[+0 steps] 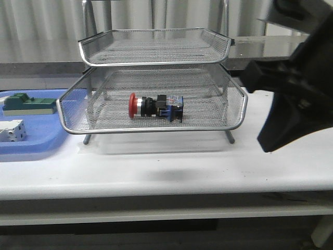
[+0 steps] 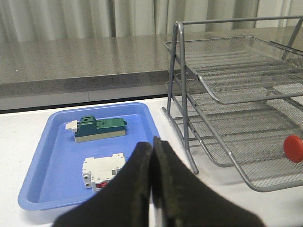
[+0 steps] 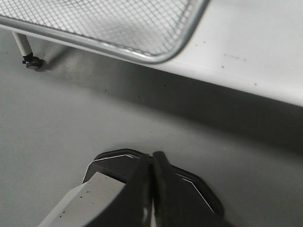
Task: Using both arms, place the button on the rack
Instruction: 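Push the middle tray back into the rack with the right gripper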
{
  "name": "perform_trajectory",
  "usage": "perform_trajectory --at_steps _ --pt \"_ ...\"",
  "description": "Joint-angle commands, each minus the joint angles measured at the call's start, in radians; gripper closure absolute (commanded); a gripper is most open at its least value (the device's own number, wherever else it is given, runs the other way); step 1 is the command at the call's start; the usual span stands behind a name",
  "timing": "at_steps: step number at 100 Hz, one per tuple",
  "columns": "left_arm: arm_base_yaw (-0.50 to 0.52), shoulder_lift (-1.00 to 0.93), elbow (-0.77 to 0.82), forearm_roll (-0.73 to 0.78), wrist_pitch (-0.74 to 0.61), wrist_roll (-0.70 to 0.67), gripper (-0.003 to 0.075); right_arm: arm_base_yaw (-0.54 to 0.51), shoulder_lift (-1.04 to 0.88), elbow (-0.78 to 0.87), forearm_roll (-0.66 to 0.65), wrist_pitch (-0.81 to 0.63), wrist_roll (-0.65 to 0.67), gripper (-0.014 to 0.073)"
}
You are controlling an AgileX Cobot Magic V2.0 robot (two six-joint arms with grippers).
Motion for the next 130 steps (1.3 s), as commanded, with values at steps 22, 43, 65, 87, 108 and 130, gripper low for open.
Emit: perform_trajectory --at_steps 22,43,65,87,108,130 --pt "0.003 0.007 -0.027 -0.013 -0.08 -0.01 0.0741 0.092 0.137 -0.156 0.014 -0.058 -0.013 0.0662" --pt "0.003 0.007 -0.027 -0.013 -0.08 -0.01 0.0741 0.141 0.22 -0.216 0.014 -0.068 -0.013 0.0662" --pt "0.003 0.007 -0.027 -0.013 -0.08 -0.01 0.0741 0.156 0.272 -0.266 0.014 -0.077 -0.014 0.0662" --pt "0.003 0.007 -0.027 -0.013 -0.08 -0.01 0.0741 0.156 0.293 -0.303 -0.025 -0.093 -0.014 0.0662" --pt "0.003 0.007 -0.027 -0.013 -0.08 -0.01 0.0741 0.156 0.299 -0.33 -0.087 -0.142 -0.014 0.0662" --pt "0.003 0.007 -0.027 -0.013 -0.08 -0.01 0.0741 0.153 0.367 -0.397 -0.119 -0.142 -0.014 0.0662"
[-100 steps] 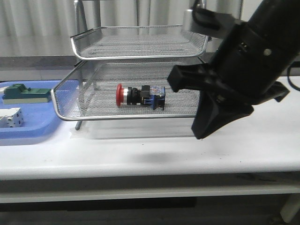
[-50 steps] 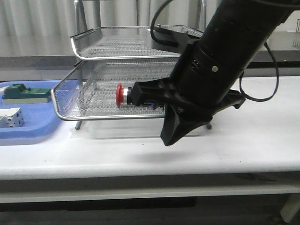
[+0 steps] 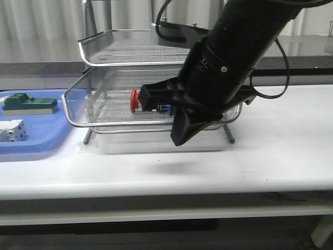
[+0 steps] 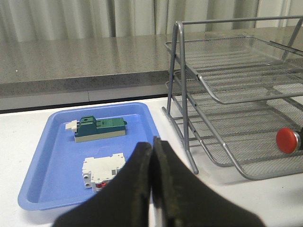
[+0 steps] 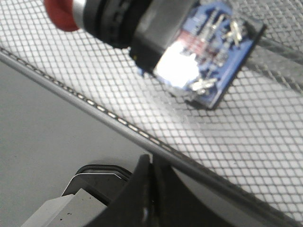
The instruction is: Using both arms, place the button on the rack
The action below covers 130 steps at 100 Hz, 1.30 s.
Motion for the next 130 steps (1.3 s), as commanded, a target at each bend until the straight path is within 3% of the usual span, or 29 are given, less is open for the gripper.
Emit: perform_trajectory --at_steps 1,63,130 --pt "0.003 0.007 -0.027 -0.013 -0.08 -0.01 0.0741 -0.001 -0.01 -0.063 -0.029 -0.065 -0.011 0.0662" --pt "0.003 0.007 -0.027 -0.013 -0.08 -0.01 0.0741 -0.094 0.141 -0.343 -0.113 -0.043 -0.011 0.0662" --pt "0.003 0.007 -0.027 -0.013 -0.08 -0.01 0.0741 -0.092 0.03 -0.317 -0.123 0.2 -0.011 0.0662"
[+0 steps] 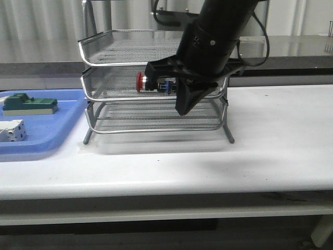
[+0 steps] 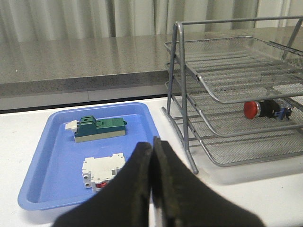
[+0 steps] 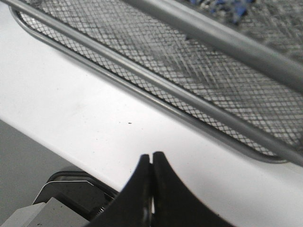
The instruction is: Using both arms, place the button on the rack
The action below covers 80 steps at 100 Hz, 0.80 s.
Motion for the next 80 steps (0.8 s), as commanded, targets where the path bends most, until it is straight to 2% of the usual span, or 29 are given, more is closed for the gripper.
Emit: perform_trajectory --at_steps 1,24,64,80 --pt "0.003 0.007 -0.027 -0.013 -0.08 -0.01 0.0741 -0.008 -0.109 0.001 -0.01 -0.02 -0.011 0.0662" --pt "0.003 0.007 -0.027 -0.013 -0.08 -0.01 0.0741 -0.065 -0.297 0.161 -0.049 -0.075 0.015 0.0662" --pt "0.003 0.007 -0.027 -0.013 -0.08 -0.01 0.0741 -0.286 -0.731 0.509 -0.05 -0.206 0.015 0.0662" --pt "0.003 0.007 -0.027 -0.013 -0.08 -0.01 0.0741 -0.344 -0.919 0.631 -0.05 -0.26 0.015 0.0662"
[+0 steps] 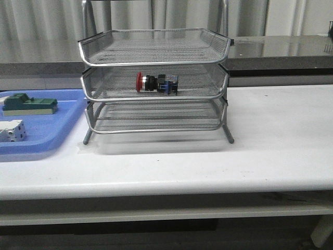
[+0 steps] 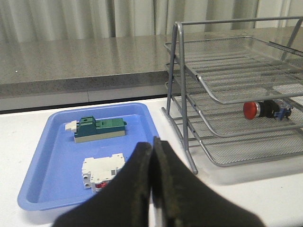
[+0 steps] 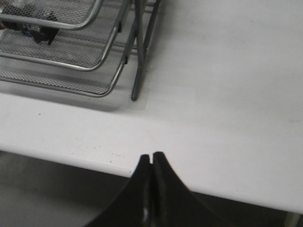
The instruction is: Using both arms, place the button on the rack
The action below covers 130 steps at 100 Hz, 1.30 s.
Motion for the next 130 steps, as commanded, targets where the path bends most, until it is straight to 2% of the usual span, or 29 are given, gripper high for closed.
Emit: perform_trajectory --at_steps 1,33,54,115,130 --pt "0.003 0.007 -0.027 -0.012 -0.08 -0.01 0.0741 -0.031 -0.116 0.031 -0.002 -0.097 0.002 0.0662" --pt "0.003 0.007 -0.027 -0.012 -0.08 -0.01 0.0741 -0.112 -0.467 0.194 -0.002 -0.12 0.002 0.0662" --pt "0.003 0.007 -0.027 -0.012 -0.08 -0.01 0.0741 -0.118 -0.618 0.232 -0.001 -0.072 0.002 0.0662" --pt "0.003 0.007 -0.027 -0.012 -0.08 -0.01 0.0741 -0.118 -0.645 0.232 -0.002 -0.056 0.002 0.0662" --pt "0.003 0.007 -0.027 -0.012 -0.08 -0.01 0.0741 -0.118 -0.646 0.254 -0.042 -0.085 0.001 0.0662"
